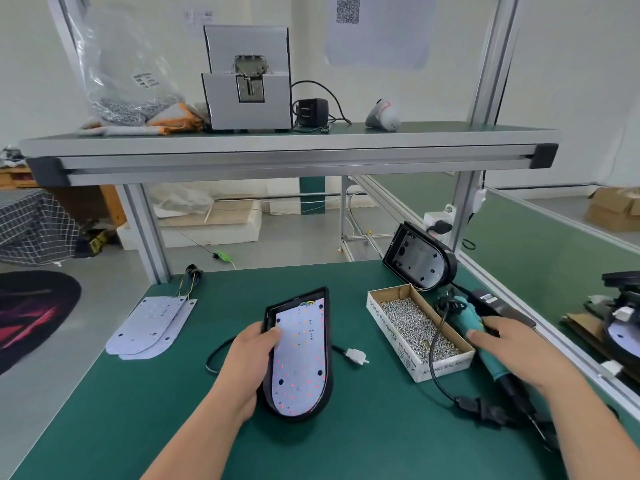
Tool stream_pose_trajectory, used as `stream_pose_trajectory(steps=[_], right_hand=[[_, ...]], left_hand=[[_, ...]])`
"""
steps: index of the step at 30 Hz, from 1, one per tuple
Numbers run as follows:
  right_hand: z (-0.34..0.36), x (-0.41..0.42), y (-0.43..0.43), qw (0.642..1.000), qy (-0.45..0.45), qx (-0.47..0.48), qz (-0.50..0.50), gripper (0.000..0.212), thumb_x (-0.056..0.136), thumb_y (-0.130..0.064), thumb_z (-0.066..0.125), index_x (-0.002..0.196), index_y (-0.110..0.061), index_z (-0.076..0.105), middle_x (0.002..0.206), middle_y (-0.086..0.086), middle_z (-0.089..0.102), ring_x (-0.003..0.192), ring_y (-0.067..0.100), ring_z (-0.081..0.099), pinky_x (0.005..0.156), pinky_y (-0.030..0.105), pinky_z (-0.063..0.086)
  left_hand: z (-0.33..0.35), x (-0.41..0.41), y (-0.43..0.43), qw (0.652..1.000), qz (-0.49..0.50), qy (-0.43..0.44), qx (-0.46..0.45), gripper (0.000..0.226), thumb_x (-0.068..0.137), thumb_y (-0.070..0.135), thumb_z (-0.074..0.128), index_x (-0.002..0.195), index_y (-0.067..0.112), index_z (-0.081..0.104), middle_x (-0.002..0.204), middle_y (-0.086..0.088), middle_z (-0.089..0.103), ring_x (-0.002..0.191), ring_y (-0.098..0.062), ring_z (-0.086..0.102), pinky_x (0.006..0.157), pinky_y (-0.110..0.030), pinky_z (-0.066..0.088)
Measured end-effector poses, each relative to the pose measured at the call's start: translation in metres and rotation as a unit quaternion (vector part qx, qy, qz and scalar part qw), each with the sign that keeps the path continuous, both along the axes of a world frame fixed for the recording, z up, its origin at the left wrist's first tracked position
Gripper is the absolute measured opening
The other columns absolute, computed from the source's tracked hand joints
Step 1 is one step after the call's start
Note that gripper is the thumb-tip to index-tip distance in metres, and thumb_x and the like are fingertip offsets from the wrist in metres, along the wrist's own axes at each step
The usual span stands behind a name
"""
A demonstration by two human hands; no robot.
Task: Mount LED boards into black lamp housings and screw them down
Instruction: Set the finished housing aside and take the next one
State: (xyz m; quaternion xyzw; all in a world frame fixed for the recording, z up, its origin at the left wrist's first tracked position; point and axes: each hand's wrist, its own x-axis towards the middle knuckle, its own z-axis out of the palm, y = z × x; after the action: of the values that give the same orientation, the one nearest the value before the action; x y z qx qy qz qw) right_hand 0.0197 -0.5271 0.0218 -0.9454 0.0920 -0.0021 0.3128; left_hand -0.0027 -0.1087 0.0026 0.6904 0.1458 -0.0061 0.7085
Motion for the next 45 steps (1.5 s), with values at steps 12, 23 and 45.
stream_pose_trajectory(steps=[12,23,45], right_hand=[[0.025,-0.019,0.048,0.949,-0.314,0.020,-0.039,0.022,0.100,-0.023,0.059,0.120,-0.027,0.069,0.112,-0.011,0.067,0.102,0.013,0.062,0.084,0.034,0.050],[0.015,-0.047,0.168,0.948,-0.179,-0.068,0.253,0.044,0.089,-0.058,0.057,0.130,-0.043,0.047,0.102,-0.018,0.068,0.093,0.008,0.061,0.081,0.029,0.049],[-0.001,-0.045,0.165,0.801,-0.257,-0.280,0.462,0.062,0.089,-0.042,0.064,0.147,-0.037,0.044,0.134,-0.014,0.050,0.120,0.015,0.049,0.096,0.030,0.045]], left_hand=[[-0.007,-0.001,-0.017,0.991,-0.026,0.013,-0.132,0.027,0.101,0.005,0.052,0.125,0.008,0.065,0.115,-0.011,0.081,0.102,-0.032,0.079,0.075,-0.045,0.064],[-0.003,-0.007,-0.020,0.964,-0.111,-0.020,-0.241,0.043,0.094,0.003,0.053,0.136,0.003,0.060,0.138,-0.023,0.069,0.123,-0.043,0.069,0.102,-0.058,0.057],[0.016,-0.012,0.012,0.972,-0.196,-0.128,-0.013,0.041,0.088,0.052,0.078,0.105,0.015,0.081,0.116,-0.014,0.080,0.111,-0.023,0.074,0.099,-0.033,0.052]])
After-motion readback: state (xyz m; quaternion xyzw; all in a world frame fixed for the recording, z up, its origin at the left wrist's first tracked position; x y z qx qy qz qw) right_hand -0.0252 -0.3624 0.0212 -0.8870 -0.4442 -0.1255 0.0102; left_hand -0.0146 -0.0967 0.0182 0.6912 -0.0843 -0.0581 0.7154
